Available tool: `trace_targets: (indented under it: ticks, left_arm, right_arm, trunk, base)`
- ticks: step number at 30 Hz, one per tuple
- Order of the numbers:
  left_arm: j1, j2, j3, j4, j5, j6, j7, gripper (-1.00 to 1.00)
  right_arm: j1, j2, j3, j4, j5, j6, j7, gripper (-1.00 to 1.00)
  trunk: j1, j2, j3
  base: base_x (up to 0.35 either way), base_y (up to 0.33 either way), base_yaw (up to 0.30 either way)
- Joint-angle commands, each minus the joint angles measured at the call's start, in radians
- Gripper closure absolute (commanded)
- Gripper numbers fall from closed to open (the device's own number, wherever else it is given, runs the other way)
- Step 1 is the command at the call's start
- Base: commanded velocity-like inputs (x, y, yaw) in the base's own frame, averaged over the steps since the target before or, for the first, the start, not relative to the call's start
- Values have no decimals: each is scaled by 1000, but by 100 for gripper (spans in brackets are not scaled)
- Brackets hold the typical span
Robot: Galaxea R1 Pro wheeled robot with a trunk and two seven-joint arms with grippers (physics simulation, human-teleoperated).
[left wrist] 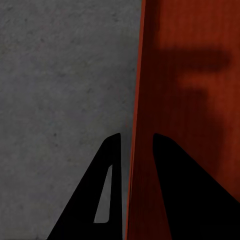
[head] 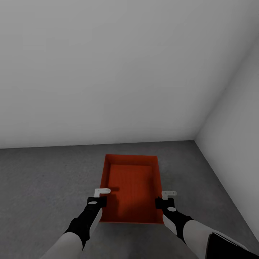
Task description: Move the two storage containers from the living room to the garage. In the garage, place one container on the floor and stack the other container on top of it (either order is fine).
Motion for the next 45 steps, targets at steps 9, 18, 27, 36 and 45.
trace_targets:
  ticks: [9,18,27,36,45]
  left_arm:
    - [-1,3,7,-4,-21,10,6,100]
    - [-1,3,7,-4,-21,10,6,100]
    - [-1,10,6,-2,0,0,2,100]
    - [-1,14,29,-3,-40,0,-41,100]
    - [-1,-5,100,-4,-138,0,-68,100]
  right_arm:
    - [-1,-4,-8,15,-5,-3,-2,100]
    - [0,-4,-8,15,-5,-3,-1,100]
    - [0,-5,4,2,-8,-5,-6,100]
    - [0,3,35,8,-45,-12,-7,100]
    - [-1,-2,143,7,-171,-22,-6,100]
  trunk:
    - [15,-29,-13]
    - [15,-29,-13]
    - [15,-29,-13]
    - [15,-29,-13]
    - [15,-29,-13]
  base:
    - [0,0,0]
    - [0,0,0]
    - [0,0,0]
    - [0,0,0]
    - [0,0,0]
